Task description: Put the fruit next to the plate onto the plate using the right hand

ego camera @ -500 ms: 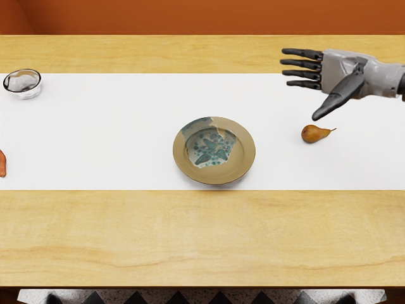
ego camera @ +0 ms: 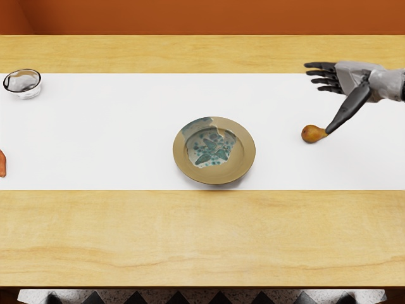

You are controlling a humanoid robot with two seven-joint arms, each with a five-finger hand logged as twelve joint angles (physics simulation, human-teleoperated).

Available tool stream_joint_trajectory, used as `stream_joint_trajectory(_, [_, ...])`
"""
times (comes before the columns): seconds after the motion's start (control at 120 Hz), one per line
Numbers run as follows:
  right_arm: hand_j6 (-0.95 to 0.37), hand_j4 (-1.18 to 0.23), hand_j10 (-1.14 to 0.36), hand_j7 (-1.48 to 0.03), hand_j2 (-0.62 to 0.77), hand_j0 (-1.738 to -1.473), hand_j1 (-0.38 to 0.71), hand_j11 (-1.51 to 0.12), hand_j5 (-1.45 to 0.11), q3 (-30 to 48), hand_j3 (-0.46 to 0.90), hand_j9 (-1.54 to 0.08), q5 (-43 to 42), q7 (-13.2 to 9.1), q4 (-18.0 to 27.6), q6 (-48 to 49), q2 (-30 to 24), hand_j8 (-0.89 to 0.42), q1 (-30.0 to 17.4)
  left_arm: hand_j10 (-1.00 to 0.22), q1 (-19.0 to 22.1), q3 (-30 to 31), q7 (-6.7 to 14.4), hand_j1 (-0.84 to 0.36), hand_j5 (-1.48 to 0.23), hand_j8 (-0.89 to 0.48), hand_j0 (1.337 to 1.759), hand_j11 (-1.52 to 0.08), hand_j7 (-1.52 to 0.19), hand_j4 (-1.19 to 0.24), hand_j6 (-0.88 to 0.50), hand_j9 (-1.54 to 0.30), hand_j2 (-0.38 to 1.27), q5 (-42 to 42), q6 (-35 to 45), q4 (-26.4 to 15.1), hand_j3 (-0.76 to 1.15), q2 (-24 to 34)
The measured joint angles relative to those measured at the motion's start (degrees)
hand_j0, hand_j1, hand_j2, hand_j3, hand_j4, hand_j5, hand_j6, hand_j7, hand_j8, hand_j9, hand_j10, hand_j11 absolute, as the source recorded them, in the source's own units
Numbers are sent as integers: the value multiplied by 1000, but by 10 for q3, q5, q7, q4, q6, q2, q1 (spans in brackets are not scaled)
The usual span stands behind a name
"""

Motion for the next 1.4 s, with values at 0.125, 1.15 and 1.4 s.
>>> stream_joint_trajectory(0.125, [-3, -2, -1, 0, 1, -1658, -349, 0, 0, -27, 0, 0, -70, 0, 0, -75, 16, -2, 0, -21, 0, 0, 0, 325, -27, -21, 1658, -27, -27, -21, -21, -27, 4, 0, 0, 0, 0, 0])
stream_joint_trajectory(1.15, [-205, -203, -202, -259, -37, -1658, -112, -259, -260, -170, 0, -259, -264, -2, -28, -272, 114, -204, 5, -21, 0, 0, 0, 325, -27, -21, 1658, -27, -27, -21, -21, -27, 4, 0, 0, 0, 0, 0])
stream_joint_trajectory(1.4, [-273, -271, -270, -347, -50, -1658, -31, -348, -348, -202, 0, -348, -273, 0, -68, -314, 148, -272, 0, -21, 0, 0, 0, 325, -27, -21, 1658, -27, -27, -21, -21, -27, 4, 0, 0, 0, 0, 0])
